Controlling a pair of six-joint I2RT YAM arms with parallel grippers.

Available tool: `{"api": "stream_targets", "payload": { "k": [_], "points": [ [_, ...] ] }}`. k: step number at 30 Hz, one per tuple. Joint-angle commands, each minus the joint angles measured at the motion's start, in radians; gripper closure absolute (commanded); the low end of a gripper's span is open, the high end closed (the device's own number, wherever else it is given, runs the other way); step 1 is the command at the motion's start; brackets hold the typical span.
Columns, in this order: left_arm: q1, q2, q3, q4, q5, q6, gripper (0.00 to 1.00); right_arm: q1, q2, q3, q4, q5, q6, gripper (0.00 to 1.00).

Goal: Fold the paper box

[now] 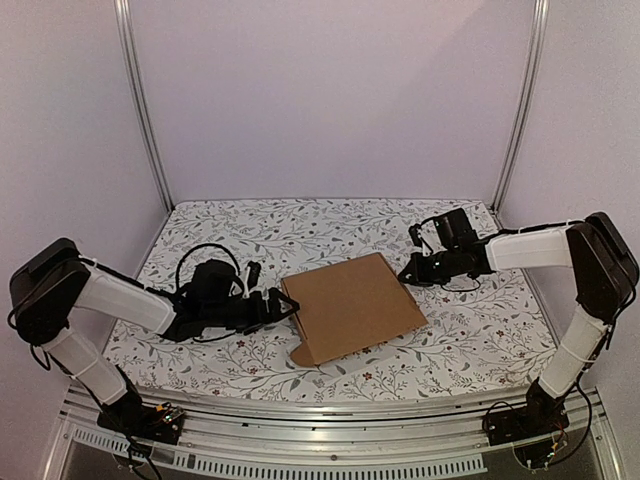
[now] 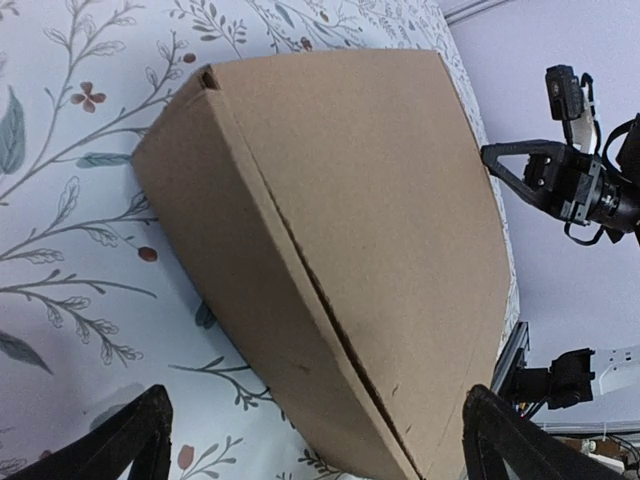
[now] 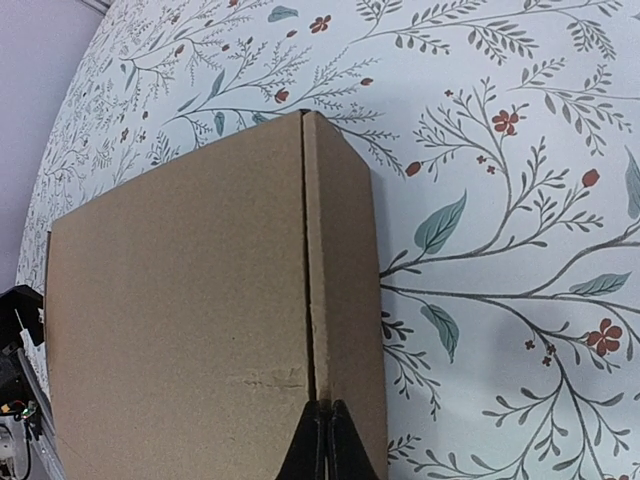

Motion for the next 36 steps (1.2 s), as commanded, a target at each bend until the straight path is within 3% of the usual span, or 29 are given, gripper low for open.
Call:
{"api": "stream_targets", "payload": {
  "k": [1,16,36],
  "points": [
    [0.022,0.048,-0.001,0.096,0.053,-0.038,0.01,-0.002,0.001,-0.05,-0.043,0.02,-0.009,1.0],
    [0.035,0.126,0.058,0.038,0.047,-0.075,0.01,-0.002,-0.017,-0.091,-0.063,0.089,-0.036,1.0],
    [0.081,0.338,0.129,0.321,0.2,-0.242,0.0,-0.048,-0.008,-0.116,-0.082,0.088,-0.046,1.0]
  ]
}}
